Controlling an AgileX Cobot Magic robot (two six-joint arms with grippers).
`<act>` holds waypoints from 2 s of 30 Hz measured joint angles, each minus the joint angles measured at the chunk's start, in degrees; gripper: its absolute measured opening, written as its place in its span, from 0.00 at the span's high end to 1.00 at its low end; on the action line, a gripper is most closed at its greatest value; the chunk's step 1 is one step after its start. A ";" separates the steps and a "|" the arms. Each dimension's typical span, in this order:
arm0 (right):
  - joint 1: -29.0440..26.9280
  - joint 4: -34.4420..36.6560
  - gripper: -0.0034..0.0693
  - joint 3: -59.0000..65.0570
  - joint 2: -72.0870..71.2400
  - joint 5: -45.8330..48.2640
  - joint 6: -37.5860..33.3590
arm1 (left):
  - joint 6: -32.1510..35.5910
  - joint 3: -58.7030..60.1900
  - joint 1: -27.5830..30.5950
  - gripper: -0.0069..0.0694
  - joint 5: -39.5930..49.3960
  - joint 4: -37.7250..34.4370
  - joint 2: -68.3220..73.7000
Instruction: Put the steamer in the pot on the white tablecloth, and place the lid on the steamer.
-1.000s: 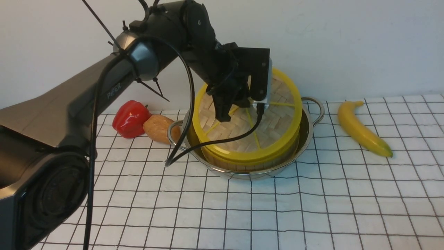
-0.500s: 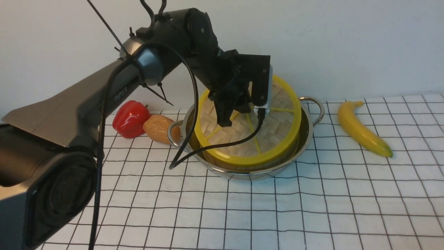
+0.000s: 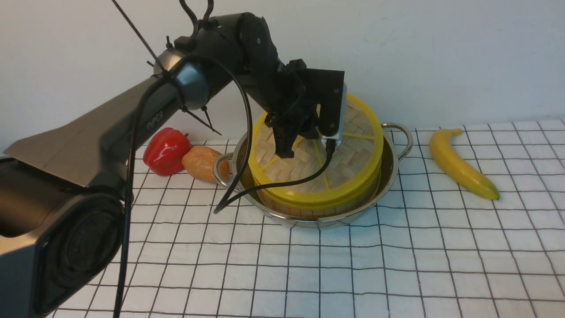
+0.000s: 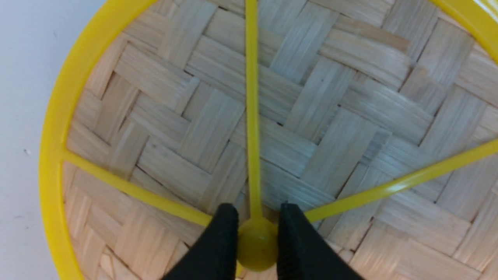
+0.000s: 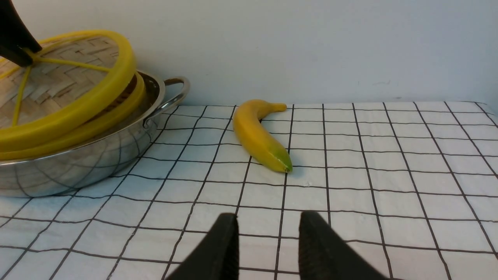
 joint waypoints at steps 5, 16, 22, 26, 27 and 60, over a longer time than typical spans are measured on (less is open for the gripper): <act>0.00 0.00 0.62 0.00 0.00 0.00 0.00 | 0.00 0.00 0.00 0.76 -0.64 0.07 0.23; 0.00 0.00 0.62 0.00 0.00 0.00 -0.05 | 0.00 0.00 0.00 0.76 -4.95 -0.09 2.89; 0.00 0.00 0.62 0.00 0.00 0.00 -0.04 | 0.01 0.00 0.00 0.66 -6.34 -0.04 2.89; 0.00 0.00 0.62 0.00 0.00 0.00 0.01 | 0.01 0.00 0.00 0.54 -7.41 0.02 2.89; 0.00 0.00 0.62 0.00 0.00 0.00 0.01 | -0.15 0.00 0.00 0.51 -7.47 0.02 2.89; 0.00 0.00 0.62 0.00 0.00 0.00 0.01 | -47.28 -0.05 0.00 0.35 -4.52 0.34 -21.41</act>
